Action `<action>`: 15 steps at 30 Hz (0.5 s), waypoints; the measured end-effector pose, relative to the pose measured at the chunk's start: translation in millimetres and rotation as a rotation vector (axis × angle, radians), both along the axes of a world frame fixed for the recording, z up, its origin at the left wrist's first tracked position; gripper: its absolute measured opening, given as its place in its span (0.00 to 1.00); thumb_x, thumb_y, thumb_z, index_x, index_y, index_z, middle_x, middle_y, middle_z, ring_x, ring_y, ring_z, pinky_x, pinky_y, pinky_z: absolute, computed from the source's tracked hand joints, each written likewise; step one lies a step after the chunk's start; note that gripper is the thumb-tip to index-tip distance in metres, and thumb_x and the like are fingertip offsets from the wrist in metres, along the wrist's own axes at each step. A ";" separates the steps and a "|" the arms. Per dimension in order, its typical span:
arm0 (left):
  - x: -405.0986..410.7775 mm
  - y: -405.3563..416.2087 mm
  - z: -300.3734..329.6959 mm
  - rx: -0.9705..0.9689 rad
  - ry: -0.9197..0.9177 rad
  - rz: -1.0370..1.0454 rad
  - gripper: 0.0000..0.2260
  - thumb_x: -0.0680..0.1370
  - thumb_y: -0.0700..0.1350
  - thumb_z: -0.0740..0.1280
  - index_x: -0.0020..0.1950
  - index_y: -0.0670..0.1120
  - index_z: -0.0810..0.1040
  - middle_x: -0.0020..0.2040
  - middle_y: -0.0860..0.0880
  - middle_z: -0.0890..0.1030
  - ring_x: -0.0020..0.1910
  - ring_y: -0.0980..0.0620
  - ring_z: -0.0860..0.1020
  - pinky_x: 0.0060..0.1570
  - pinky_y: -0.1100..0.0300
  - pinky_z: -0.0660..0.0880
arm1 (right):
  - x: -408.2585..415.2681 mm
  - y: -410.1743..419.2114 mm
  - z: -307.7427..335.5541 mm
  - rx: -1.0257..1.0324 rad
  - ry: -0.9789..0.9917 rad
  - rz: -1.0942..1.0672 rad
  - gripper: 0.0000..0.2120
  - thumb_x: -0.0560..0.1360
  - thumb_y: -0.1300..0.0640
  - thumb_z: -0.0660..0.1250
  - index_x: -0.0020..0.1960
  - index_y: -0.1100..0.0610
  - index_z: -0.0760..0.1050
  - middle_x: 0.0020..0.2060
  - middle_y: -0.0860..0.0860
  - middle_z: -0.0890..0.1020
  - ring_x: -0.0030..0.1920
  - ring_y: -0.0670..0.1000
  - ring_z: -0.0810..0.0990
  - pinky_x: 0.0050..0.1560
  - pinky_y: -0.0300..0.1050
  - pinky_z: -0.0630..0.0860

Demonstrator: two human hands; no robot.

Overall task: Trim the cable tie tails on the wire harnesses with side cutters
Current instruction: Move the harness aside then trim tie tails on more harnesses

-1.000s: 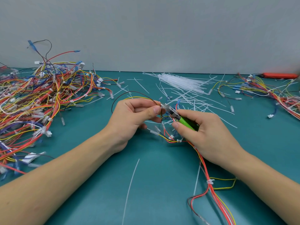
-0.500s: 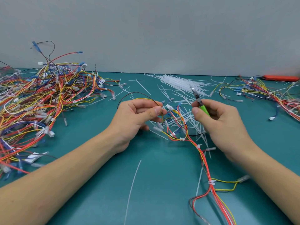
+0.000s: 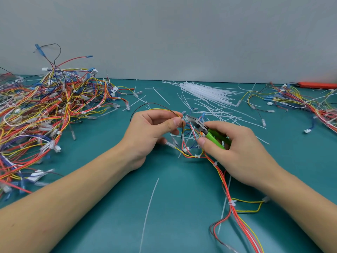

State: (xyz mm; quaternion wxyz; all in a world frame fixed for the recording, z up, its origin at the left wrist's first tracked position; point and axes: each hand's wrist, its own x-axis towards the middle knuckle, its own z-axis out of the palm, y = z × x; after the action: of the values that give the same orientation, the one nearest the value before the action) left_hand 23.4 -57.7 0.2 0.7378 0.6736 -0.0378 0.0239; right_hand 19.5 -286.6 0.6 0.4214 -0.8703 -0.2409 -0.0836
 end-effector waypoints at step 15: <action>-2.1 -1.9 1.8 0.016 -0.005 -0.002 0.07 0.69 0.52 0.77 0.44 0.51 0.88 0.45 0.50 0.88 0.39 0.54 0.83 0.30 0.67 0.71 | -1.5 4.0 -4.9 0.002 -0.008 0.051 0.06 0.80 0.50 0.72 0.56 0.47 0.82 0.36 0.52 0.78 0.34 0.52 0.72 0.39 0.45 0.71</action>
State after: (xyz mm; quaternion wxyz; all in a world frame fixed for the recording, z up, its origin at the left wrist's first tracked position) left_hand 21.4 -59.6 2.1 0.7323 0.6793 -0.0406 0.0244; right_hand 18.0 -282.7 -4.3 0.4232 -0.8632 -0.2646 -0.0763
